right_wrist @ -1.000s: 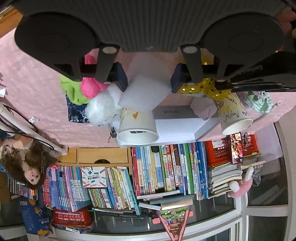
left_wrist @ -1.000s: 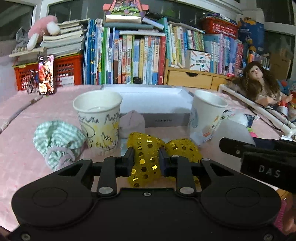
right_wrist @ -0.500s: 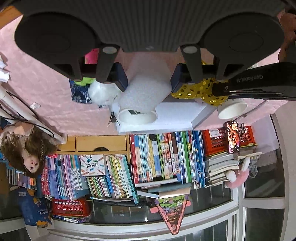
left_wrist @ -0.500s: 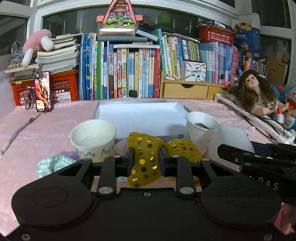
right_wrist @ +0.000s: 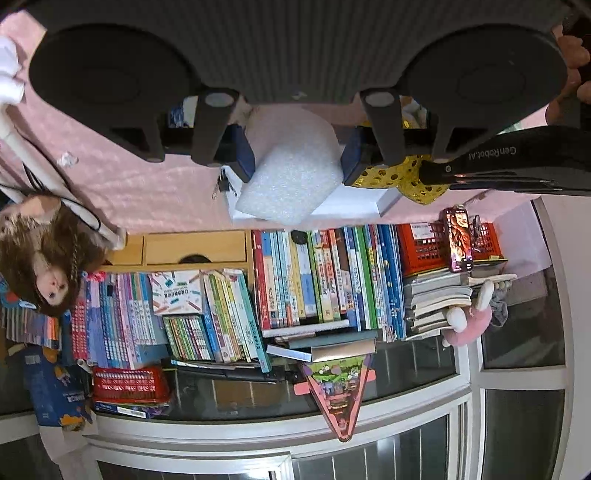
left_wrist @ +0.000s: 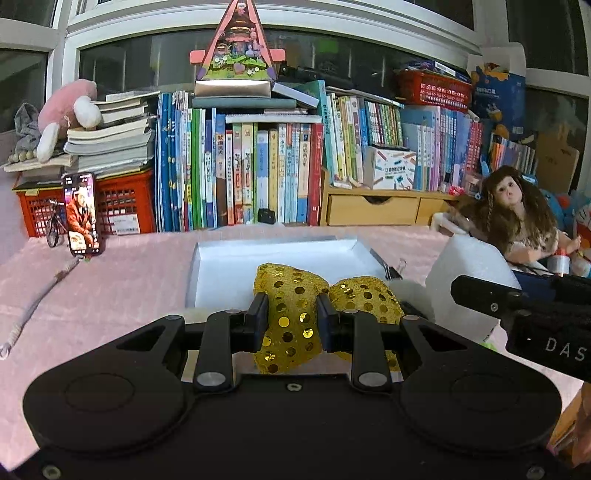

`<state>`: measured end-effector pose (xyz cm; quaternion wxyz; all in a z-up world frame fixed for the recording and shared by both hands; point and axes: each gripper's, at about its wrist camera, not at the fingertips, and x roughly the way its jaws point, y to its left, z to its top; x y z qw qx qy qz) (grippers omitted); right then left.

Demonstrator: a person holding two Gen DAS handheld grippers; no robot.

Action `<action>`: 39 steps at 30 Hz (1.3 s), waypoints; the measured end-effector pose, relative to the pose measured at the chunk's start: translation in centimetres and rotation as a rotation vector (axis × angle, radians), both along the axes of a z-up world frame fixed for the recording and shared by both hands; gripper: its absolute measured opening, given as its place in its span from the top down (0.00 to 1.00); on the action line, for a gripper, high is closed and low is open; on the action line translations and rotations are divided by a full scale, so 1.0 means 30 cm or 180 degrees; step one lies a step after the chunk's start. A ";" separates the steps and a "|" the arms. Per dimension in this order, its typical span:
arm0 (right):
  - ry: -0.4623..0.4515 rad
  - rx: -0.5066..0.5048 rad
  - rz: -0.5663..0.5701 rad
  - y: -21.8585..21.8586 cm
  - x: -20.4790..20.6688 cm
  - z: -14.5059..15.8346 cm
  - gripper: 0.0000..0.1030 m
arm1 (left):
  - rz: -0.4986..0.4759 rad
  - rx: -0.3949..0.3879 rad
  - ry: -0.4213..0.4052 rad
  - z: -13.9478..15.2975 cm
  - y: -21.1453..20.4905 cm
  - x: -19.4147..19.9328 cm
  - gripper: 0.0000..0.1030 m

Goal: Organize soft objects
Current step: 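Carry the gold sequined pillow with the left tool into the white box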

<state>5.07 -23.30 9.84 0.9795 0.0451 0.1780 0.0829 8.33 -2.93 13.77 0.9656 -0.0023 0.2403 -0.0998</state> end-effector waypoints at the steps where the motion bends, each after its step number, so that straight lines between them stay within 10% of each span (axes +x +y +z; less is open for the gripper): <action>1: -0.0006 -0.0010 0.0003 -0.001 0.014 0.011 0.47 | 0.0001 -0.0011 0.0005 0.012 0.003 0.017 0.75; 13: 0.0149 -0.0125 0.0087 0.004 0.228 0.105 0.47 | 0.0048 -0.0070 0.0336 0.090 0.030 0.301 0.75; 39: 0.1590 -0.0042 0.0302 -0.021 0.753 -0.090 0.46 | 0.0370 0.0040 0.1479 -0.157 -0.055 0.814 0.75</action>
